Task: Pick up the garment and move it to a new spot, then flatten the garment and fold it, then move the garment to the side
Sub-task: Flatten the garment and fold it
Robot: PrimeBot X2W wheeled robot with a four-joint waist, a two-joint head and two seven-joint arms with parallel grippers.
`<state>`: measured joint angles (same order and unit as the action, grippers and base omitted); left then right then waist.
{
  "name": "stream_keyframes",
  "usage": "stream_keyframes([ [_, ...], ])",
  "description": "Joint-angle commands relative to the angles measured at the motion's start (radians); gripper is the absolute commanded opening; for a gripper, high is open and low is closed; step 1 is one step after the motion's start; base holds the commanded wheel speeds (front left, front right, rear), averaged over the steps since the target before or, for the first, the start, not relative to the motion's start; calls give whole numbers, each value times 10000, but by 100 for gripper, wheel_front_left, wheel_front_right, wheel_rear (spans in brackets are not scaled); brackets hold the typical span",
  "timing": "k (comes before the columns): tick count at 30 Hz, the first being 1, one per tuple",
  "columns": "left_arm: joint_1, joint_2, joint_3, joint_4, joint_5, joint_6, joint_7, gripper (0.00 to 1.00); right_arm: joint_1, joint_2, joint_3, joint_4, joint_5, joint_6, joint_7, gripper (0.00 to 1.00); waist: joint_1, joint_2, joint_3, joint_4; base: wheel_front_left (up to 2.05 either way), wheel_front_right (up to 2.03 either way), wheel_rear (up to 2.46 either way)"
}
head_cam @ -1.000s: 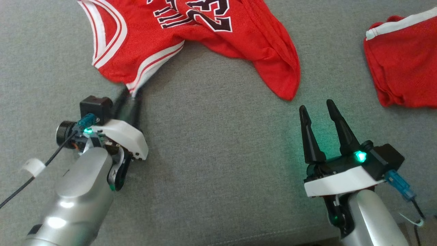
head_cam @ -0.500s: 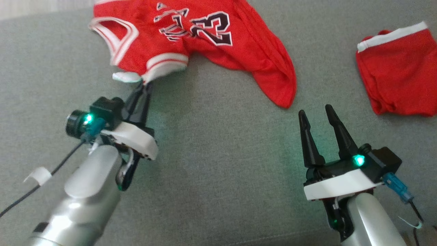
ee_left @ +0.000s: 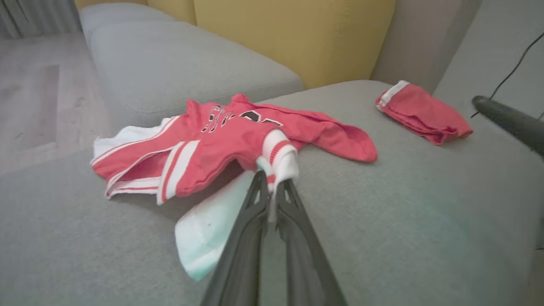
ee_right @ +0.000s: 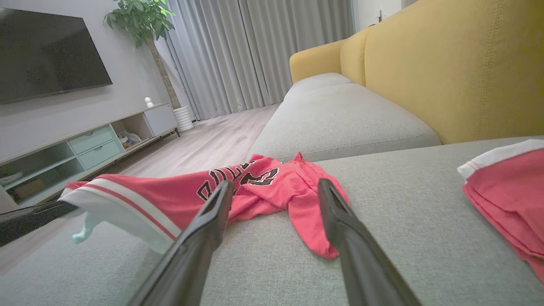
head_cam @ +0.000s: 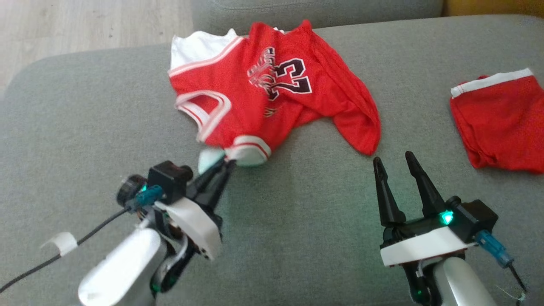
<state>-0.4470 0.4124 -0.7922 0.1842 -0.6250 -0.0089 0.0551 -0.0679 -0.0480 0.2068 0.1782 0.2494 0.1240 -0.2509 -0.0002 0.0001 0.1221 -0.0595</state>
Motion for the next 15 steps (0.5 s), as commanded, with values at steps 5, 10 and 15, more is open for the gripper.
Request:
stream_keyframes([
  [5,-25,477,722,-1716,-1051,250,936,0,-144,-22,318,-356,129,67,-108,100,2,-1,142,-45,0,0,0],
  [10,-108,633,1298,-1553,-2078,451,1695,0,-353,-22,475,-429,197,67,-108,100,2,-1,605,-336,0,0,0],
  [15,-731,785,1993,-18,-3009,622,2489,0,-614,-22,526,-474,246,67,-108,100,2,-1,1192,-719,0,0,0],
])
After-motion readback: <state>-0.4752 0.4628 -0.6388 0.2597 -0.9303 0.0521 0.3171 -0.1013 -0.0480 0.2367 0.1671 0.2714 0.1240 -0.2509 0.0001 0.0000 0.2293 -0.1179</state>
